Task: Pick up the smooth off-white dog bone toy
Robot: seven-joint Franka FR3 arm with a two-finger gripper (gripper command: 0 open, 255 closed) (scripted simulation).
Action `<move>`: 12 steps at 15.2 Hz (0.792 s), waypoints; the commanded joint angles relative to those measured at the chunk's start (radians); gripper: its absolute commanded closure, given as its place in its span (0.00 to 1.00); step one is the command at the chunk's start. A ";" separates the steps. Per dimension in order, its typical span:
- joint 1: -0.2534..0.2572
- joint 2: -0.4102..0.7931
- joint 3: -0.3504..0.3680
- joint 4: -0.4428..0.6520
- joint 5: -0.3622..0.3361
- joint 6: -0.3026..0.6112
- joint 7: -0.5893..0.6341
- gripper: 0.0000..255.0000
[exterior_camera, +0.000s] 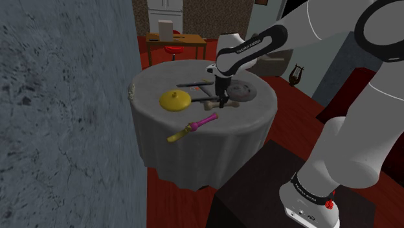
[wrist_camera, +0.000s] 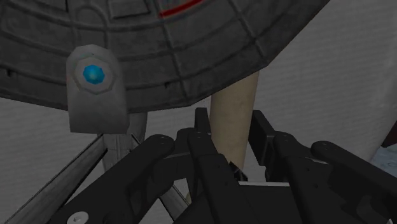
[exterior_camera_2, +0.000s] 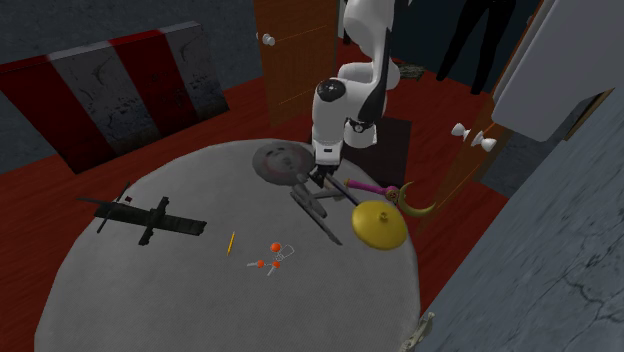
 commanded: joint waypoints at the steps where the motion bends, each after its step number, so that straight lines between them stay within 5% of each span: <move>1: 0.000 -0.017 0.000 0.011 -0.006 -0.027 0.004 1.00; 12: 0.002 -0.076 0.005 0.078 -0.026 -0.151 0.017 1.00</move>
